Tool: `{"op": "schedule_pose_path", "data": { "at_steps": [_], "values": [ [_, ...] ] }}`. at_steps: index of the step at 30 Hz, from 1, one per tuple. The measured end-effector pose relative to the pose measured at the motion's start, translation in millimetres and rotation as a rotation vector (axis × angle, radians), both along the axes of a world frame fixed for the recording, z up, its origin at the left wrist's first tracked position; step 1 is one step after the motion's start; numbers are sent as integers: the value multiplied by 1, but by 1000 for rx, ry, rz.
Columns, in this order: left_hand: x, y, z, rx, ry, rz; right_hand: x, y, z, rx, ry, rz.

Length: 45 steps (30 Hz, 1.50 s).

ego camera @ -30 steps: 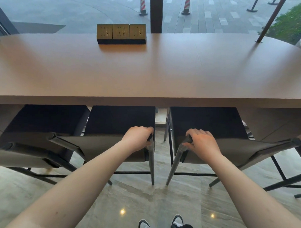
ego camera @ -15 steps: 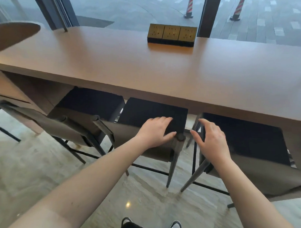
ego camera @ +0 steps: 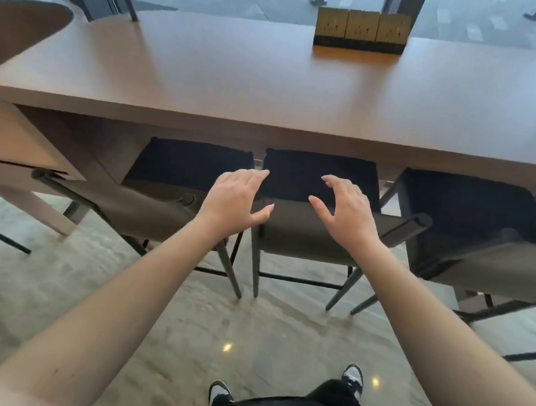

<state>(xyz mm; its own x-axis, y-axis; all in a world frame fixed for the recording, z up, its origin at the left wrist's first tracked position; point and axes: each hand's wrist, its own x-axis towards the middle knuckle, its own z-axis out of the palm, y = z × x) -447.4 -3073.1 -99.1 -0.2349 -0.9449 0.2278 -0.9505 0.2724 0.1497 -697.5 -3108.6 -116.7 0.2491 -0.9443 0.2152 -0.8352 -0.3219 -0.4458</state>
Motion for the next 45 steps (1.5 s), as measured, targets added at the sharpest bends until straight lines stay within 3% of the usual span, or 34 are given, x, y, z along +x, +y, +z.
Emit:
{"op": "schedule_pose_path", "data": {
  "at_steps": [7, 13, 17, 21, 31, 45],
  "values": [
    [116, 10, -2, 145, -157, 8, 80, 25, 3, 9, 69, 55],
    [153, 4, -26, 315, -207, -24, 120, 17, 3, 5, 78, 83],
    [164, -1, -43, 368, -191, 83, 137, -1, 2, 27, 70, 82],
    [176, -12, -56, 373, -169, 80, 148, -9, -3, 66, 104, 69],
    [177, -31, -73, 255, -211, -198, 169, -12, -25, 205, 219, -31],
    [176, -27, -72, 273, -134, -105, 182, -10, -25, 220, 252, -160]
  ]
}}
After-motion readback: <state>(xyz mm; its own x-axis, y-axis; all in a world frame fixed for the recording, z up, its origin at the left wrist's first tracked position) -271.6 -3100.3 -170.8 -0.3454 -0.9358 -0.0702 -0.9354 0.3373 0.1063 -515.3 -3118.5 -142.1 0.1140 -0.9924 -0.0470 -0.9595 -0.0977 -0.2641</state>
